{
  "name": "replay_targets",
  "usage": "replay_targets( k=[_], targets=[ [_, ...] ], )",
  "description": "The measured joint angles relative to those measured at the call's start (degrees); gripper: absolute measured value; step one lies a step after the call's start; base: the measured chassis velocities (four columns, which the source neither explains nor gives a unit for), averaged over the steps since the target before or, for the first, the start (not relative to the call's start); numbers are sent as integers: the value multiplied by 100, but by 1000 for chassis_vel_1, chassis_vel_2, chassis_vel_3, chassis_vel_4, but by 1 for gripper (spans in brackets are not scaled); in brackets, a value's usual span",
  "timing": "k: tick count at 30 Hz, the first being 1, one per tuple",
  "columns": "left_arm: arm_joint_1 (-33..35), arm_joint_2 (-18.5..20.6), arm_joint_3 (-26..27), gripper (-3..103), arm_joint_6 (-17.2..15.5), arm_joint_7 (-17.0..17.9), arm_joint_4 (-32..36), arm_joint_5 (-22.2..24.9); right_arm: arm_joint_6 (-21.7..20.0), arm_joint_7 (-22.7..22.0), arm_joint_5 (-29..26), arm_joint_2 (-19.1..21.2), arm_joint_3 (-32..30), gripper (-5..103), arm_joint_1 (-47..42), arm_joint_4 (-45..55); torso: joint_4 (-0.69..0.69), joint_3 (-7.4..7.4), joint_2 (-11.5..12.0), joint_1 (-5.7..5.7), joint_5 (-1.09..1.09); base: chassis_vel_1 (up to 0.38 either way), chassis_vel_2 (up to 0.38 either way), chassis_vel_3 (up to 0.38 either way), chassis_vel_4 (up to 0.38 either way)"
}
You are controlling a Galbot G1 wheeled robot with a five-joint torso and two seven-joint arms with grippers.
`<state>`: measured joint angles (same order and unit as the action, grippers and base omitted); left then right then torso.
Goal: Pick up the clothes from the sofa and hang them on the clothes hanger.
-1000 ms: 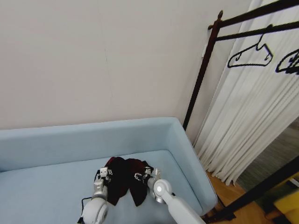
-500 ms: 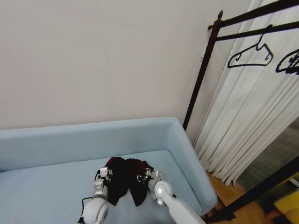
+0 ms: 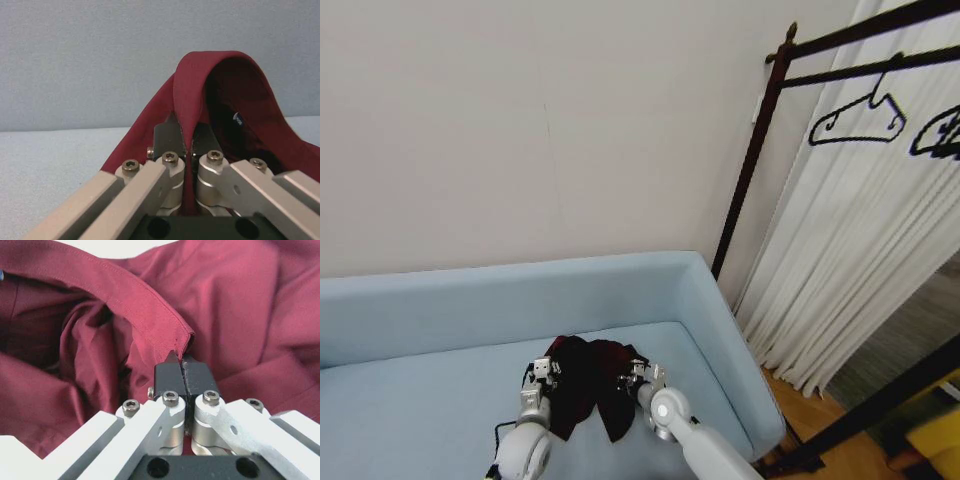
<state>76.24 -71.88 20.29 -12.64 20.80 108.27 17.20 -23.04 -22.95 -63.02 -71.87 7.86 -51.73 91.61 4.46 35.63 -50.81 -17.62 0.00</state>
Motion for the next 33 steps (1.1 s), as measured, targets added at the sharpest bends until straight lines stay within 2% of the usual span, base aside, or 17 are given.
replay_targets(
  k=[5,13,17,19,24,27,28,32,33],
  targets=[
    [50,-19,52,0,27,-3,88,-6,143,87,493,197,-31,0,1,247,0,0,0,0,0,0,0,0,0],
    [122,-13,217,0,358,-214,296,1,392,354,1373,419,-76,0,43,602,0,0,0,0,0,0,0,0,0],
    [74,127,336,0,447,-415,564,283,617,450,1992,499,-30,0,300,717,1,0,0,0,0,0,0,0,0],
    [44,184,351,0,428,-432,642,393,691,472,2127,521,3,0,423,724,0,0,0,0,0,0,0,0,0],
    [-122,574,437,0,275,-548,1023,896,772,424,2228,637,137,0,1065,903,-1,0,0,0,-2,0,0,0,0],
    [-299,1157,555,0,78,-561,1374,1477,765,315,2076,779,238,0,1512,1110,-1,1,0,0,-2,0,0,0,0],
    [-299,1157,555,0,78,-561,1374,1477,765,315,2076,779,238,0,1512,1110,-1,1,0,0,-2,0,0,0,0],
    [-688,2126,769,0,-144,-426,1816,2283,653,109,1570,1064,328,0,2000,1533,0,1,-1,-1,-2,0,0,0,0],
    [-688,2126,769,0,-144,-426,1816,2283,653,109,1570,1064,328,0,2000,1533,0,1,-1,-1,-2,0,0,0,0]
  ],
)
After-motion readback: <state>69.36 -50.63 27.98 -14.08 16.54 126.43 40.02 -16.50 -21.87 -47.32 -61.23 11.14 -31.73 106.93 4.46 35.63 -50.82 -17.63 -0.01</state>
